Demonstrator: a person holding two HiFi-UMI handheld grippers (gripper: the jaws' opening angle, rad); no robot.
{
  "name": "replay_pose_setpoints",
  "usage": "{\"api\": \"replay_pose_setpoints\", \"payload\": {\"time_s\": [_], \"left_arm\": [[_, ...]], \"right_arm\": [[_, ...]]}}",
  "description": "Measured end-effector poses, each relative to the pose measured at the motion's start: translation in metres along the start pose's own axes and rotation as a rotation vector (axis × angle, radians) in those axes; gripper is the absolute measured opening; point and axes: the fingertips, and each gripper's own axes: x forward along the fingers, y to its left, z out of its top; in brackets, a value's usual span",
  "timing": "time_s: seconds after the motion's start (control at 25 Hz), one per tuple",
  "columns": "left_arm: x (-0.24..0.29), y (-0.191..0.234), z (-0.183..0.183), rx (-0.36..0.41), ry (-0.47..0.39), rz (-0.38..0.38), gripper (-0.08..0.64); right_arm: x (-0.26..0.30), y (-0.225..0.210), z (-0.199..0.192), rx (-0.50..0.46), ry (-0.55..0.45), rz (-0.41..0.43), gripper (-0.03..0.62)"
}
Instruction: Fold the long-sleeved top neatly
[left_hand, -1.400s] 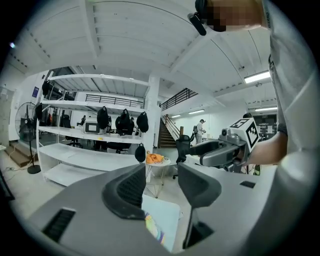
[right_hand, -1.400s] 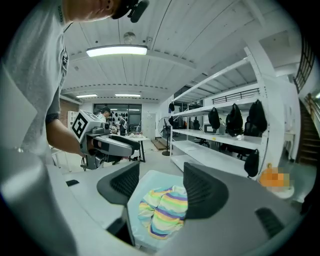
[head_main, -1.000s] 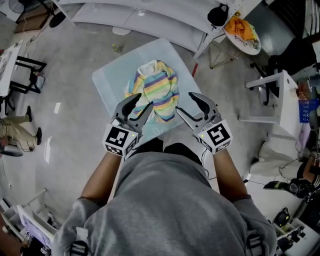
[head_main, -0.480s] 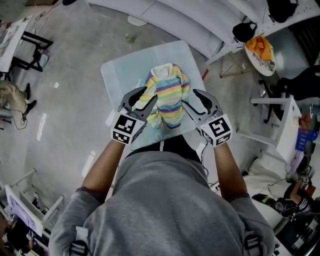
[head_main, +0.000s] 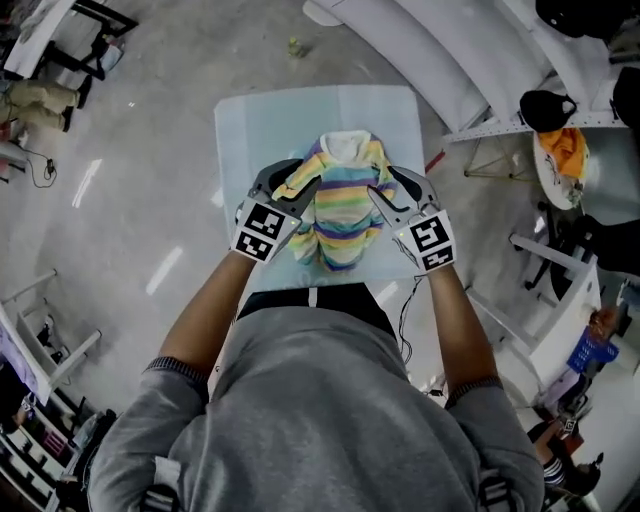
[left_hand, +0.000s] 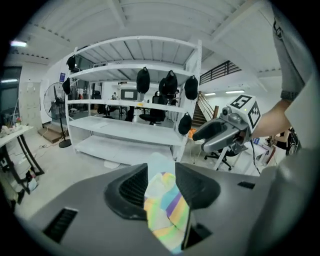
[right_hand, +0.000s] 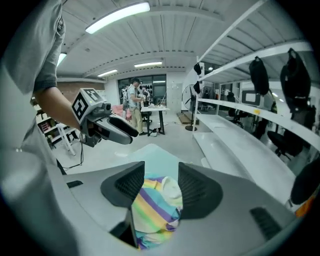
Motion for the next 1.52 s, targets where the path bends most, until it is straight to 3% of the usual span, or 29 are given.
{"api": "replay_pose_setpoints", "payload": {"time_s": [0.28, 0.64, 0.88, 1.28, 1.52], "left_arm": [[0.057, 0.029, -0.061, -0.012, 0.14, 0.089, 0.187], [0.112, 0.05, -0.127, 0.077, 0.302, 0.068, 0.17], [0.14, 0.055, -0.161, 0.057, 0.367, 0.042, 0.167], [0.167, 0.07, -0.206, 0.106, 0.467, 0.019, 0.167], [0.175, 0.073, -0.218, 0.11, 0.45, -0.012, 0.137]], "right_arm": [[0.057, -0.038, -0.049, -0.059, 0.105, 0.101, 0.221], [0.125, -0.078, -0.109, -0.119, 0.238, 0.192, 0.206], [0.161, -0.085, -0.15, -0.163, 0.329, 0.246, 0.202], [0.192, -0.094, -0.188, -0.27, 0.428, 0.256, 0.193], [0.203, -0.103, -0.204, -0.288, 0.443, 0.235, 0.145]]}}
